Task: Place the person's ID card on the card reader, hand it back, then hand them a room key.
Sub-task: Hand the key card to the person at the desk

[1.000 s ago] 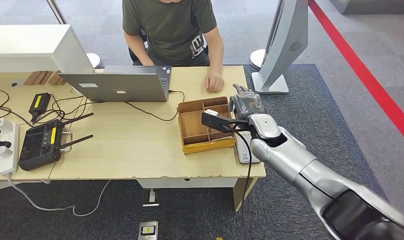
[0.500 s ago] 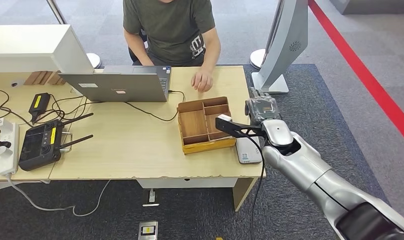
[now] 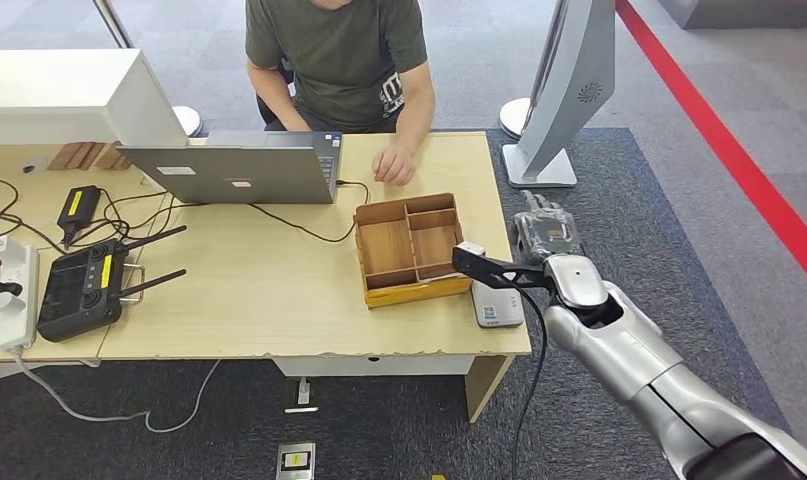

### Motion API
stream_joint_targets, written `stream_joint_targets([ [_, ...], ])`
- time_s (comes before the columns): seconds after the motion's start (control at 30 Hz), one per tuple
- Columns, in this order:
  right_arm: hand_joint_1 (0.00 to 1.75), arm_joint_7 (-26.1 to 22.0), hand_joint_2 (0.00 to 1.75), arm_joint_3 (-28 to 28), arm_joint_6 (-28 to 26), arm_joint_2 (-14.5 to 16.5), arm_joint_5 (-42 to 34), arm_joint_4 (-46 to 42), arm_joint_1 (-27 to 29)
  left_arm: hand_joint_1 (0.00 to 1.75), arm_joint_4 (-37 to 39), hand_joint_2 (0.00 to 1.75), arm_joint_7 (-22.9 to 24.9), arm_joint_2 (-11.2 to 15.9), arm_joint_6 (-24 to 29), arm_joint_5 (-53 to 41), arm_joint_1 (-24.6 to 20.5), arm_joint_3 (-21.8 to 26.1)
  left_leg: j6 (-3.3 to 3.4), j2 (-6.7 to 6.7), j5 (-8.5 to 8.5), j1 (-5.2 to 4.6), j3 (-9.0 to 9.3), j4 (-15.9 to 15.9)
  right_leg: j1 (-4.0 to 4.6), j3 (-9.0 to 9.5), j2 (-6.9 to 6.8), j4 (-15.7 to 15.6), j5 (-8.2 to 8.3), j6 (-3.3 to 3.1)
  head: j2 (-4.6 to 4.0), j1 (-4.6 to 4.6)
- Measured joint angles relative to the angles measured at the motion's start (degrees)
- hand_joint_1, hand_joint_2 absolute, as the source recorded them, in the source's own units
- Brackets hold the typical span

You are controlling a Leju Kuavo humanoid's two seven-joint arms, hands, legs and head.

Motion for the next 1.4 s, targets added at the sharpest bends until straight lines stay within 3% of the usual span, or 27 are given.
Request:
stream_joint_targets([
  [1.0,1.75,-1.54,1.75,-1.50,-0.49,-0.64,-2.92,0.03,6.59,0.00,0.00,0.00,-0.68,0.79,-2.07,-2.48,-0.09,-0.14,0.00,0.00,0.00,0.00,-0.02,0.00,0.00,-0.01,0.00,0.00,0.00,0.00,0.00,0.00],
  [1.4,1.75,-2.21,1.75,-1.71,-3.30,-0.17,-4.45,0.69,9.60,0.00,0.00,0.00,-1.11,0.87,-2.82,-2.87,-0.15,-0.15,0.00,0.00,0.00,0.00,-0.01,-0.01,0.00,-0.01,0.00,0.00,0.00,0.00,-0.01,0.00],
])
